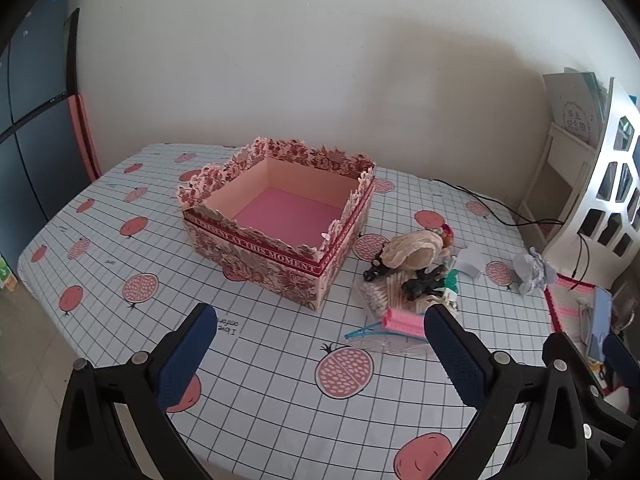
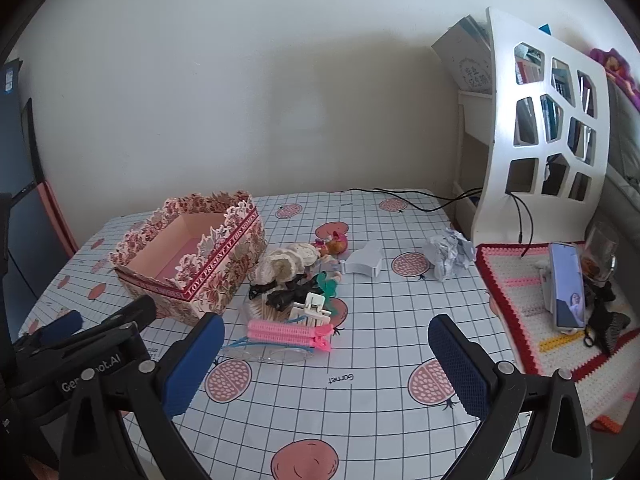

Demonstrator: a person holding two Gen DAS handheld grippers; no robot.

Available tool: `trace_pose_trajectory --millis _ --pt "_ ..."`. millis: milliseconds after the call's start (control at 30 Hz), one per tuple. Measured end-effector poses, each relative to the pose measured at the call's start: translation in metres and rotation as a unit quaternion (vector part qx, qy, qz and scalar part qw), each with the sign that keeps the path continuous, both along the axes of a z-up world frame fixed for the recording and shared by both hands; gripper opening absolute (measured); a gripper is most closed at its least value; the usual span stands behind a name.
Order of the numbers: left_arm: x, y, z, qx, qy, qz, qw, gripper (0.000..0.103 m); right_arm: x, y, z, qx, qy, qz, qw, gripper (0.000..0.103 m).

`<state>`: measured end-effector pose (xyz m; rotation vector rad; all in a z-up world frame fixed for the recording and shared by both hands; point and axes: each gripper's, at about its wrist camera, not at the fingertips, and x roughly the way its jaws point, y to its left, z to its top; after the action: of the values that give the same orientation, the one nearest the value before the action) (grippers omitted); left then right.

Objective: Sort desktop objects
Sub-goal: 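Move both tools toward the pile of small items beside the pink box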

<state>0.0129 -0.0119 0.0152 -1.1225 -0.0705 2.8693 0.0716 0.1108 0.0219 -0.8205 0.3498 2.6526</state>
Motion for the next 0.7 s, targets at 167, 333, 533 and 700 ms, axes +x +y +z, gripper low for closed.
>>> trace_pose_trajectory --millis 167,333,533,700 --pt "-0.006 0.003 -0.004 0.011 -0.009 -0.02 0.9997 0.103 -0.005 0.007 -0.004 -0.021 -0.004 0.006 1.0 0.103" --pt "-0.023 0.015 0.007 0.007 -0.016 -0.04 0.9991 0.103 -0.018 0.023 0.007 -0.036 0.0 0.011 0.999 0.103" --pt "-0.049 0.028 0.038 0.015 -0.013 -0.049 0.9986 0.103 -0.038 0.044 0.036 -0.047 0.017 0.008 0.999 0.103" --pt "-0.071 0.04 0.056 0.018 -0.02 -0.05 0.9984 0.103 -0.055 0.062 0.05 -0.063 0.021 0.007 0.998 0.103"
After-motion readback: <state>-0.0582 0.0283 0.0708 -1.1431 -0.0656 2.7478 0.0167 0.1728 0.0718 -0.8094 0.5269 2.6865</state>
